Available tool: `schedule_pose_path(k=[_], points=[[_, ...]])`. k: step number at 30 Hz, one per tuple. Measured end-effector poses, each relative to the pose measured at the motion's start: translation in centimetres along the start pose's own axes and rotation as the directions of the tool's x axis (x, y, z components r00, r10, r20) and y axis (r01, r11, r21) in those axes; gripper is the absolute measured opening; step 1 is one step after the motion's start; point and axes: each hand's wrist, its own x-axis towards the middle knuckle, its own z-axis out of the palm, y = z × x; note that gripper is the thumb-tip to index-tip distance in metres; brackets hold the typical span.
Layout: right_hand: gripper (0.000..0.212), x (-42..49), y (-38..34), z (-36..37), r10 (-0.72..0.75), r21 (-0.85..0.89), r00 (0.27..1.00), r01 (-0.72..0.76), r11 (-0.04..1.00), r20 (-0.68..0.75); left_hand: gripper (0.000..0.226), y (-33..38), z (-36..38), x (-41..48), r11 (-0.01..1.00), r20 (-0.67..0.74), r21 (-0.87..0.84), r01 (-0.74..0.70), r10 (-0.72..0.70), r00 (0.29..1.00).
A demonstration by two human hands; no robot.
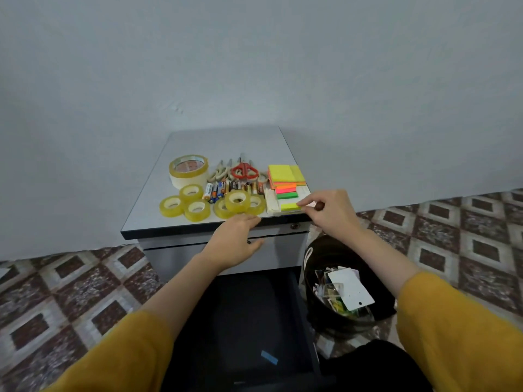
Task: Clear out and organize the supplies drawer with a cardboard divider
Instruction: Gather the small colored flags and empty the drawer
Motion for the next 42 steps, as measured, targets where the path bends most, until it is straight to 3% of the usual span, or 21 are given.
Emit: schedule_pose_path(k=[15,23,42], points=[[0.021,4.0,0.8,1.6,0.016,-0.313,0.987,0.035,0.949,0.159,0.046,-0.8,0.7,0.9,1.0,-0.065,0.009,0.009,-0.008,0.998],[0.025,4.3,0.7,1.7,-0.028,-0.384,0.976,0.111,0.917,0.216,0.045,-1.2,1.2,0.8,1.0,-0.103,-0.02,0.005,-0.007,0.995],[0.019,4.6,0.1,1.9,-0.065,-0.474,0.977,0.157,0.867,0.204,0.046,-1.6,1.7,0.7,0.999,-0.129,-0.044,-0.003,-0.003,0.992]])
